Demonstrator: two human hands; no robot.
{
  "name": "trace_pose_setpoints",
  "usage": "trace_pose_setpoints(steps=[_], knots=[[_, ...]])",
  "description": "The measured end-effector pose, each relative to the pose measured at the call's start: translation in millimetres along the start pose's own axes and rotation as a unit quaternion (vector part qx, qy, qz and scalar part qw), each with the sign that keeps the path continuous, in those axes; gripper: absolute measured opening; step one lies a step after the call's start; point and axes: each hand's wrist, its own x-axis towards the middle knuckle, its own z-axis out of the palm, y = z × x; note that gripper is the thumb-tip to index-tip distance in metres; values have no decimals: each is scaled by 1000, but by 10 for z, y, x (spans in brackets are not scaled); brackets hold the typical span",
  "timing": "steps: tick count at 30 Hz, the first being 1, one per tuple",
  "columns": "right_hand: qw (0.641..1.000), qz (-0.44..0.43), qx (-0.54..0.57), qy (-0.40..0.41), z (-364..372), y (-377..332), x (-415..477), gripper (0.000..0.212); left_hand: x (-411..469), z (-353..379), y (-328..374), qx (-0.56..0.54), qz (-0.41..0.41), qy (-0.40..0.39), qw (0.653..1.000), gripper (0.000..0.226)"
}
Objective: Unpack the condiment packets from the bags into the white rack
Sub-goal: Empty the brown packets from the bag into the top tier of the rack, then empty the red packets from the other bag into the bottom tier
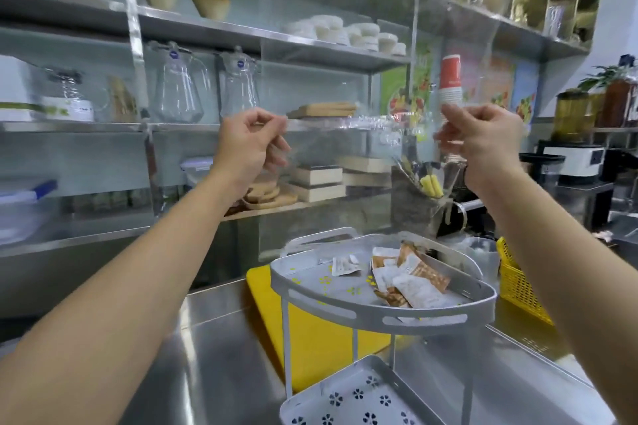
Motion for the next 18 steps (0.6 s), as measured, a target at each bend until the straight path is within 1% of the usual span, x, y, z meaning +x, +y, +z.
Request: trace_pose_setpoints(steps=[2, 5, 9, 12, 14, 18], knots=[[1000, -19, 7, -2, 206, -71, -31, 22, -19, -208, 92, 5, 12, 27, 1000, 16], [999, -29, 8, -16, 570, -52, -145, 33, -151, -573, 160, 22, -10, 51, 998, 14], [997, 5, -17, -71, 1129, 233, -452, 40, -454, -1229, 48, 75, -48, 95, 991, 18], [990, 31, -61, -121, 1624, 575, -787, 45, -779, -1797, -116, 111, -101, 141, 979, 23], [981, 64, -89, -161, 1992, 800, -1103, 46, -1049, -2199, -233, 124, -148, 180, 965, 22], [953, 131, -95, -255, 2657, 1211, -1967, 43, -1736, -2976, -419, 172, -246, 244, 922, 22]])
